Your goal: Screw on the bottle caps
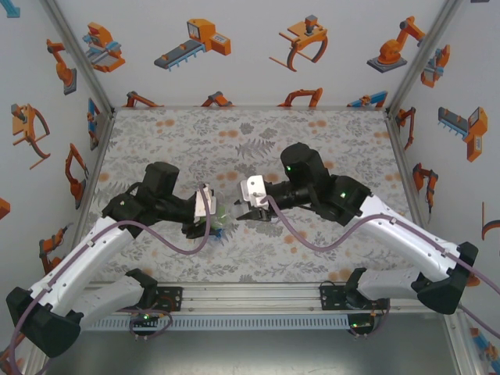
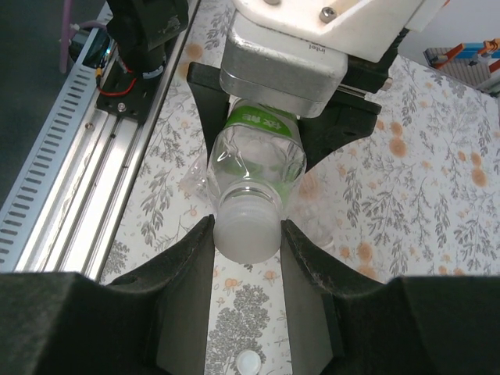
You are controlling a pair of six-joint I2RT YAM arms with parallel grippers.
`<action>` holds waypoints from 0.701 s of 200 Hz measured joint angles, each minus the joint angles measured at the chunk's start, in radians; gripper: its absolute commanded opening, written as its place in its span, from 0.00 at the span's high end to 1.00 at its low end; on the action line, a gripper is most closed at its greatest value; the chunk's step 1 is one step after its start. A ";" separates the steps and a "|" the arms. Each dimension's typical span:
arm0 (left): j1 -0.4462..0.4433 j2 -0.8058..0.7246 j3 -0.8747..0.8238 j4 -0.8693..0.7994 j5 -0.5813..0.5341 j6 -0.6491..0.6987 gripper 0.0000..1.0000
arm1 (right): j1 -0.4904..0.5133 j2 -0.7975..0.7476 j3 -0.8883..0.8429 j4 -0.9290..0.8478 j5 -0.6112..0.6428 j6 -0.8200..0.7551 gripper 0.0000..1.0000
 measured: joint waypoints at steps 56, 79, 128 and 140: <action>-0.004 0.013 0.000 -0.016 0.028 0.018 1.00 | 0.017 0.015 0.032 -0.068 0.006 -0.084 1.00; -0.005 0.024 0.000 -0.028 0.036 0.023 1.00 | 0.023 0.019 0.034 -0.081 0.007 -0.111 1.00; -0.005 0.037 0.000 -0.065 0.051 0.036 1.00 | 0.050 0.035 0.052 -0.125 0.032 -0.178 1.00; -0.005 0.042 0.000 -0.073 0.055 0.040 1.00 | 0.060 0.047 0.069 -0.150 0.045 -0.199 1.00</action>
